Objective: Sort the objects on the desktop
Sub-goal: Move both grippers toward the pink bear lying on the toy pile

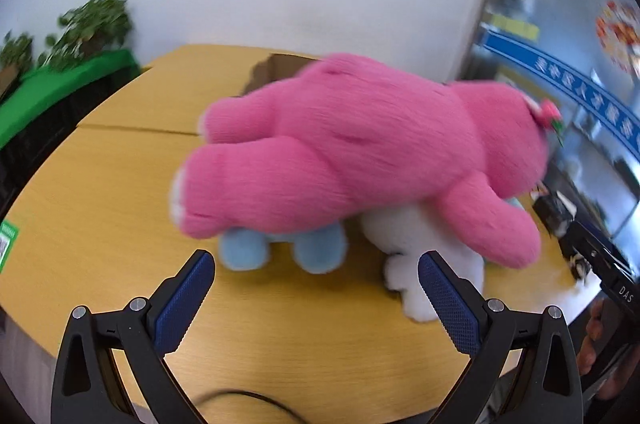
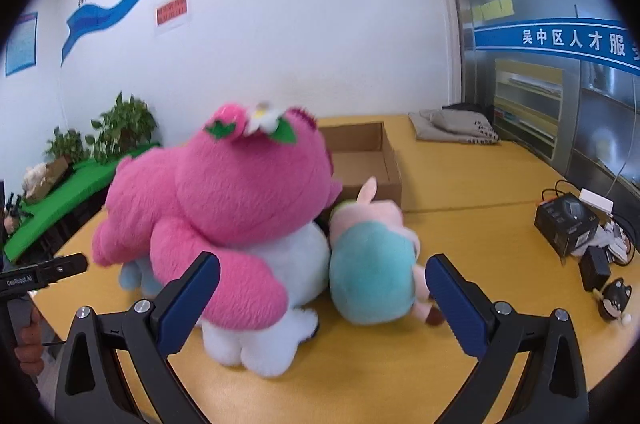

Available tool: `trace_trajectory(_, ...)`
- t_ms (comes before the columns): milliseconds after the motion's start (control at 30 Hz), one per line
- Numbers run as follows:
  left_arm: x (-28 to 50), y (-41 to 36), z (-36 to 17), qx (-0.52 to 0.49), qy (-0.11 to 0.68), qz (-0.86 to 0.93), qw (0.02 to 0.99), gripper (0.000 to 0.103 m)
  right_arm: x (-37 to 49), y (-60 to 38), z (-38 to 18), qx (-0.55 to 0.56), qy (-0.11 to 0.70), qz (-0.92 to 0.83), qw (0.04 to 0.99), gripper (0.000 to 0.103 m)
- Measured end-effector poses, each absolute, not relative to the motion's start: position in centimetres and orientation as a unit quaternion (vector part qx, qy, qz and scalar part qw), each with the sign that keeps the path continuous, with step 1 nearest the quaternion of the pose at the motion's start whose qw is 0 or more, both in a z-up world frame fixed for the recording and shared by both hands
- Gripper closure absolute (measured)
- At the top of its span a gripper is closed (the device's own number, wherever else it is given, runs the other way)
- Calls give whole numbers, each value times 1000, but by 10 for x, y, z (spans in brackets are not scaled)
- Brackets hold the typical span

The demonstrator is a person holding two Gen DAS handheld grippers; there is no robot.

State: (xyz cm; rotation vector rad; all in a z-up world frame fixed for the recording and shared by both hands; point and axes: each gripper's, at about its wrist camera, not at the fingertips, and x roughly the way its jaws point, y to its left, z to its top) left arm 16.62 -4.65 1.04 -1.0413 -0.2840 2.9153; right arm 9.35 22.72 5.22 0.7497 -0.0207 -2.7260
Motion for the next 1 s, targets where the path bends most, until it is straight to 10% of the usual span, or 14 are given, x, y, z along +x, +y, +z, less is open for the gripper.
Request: trace_trajectory(1000,112,-4,-1,-317,-45,947,34,0,49,209,5,332,36,-935,120,1)
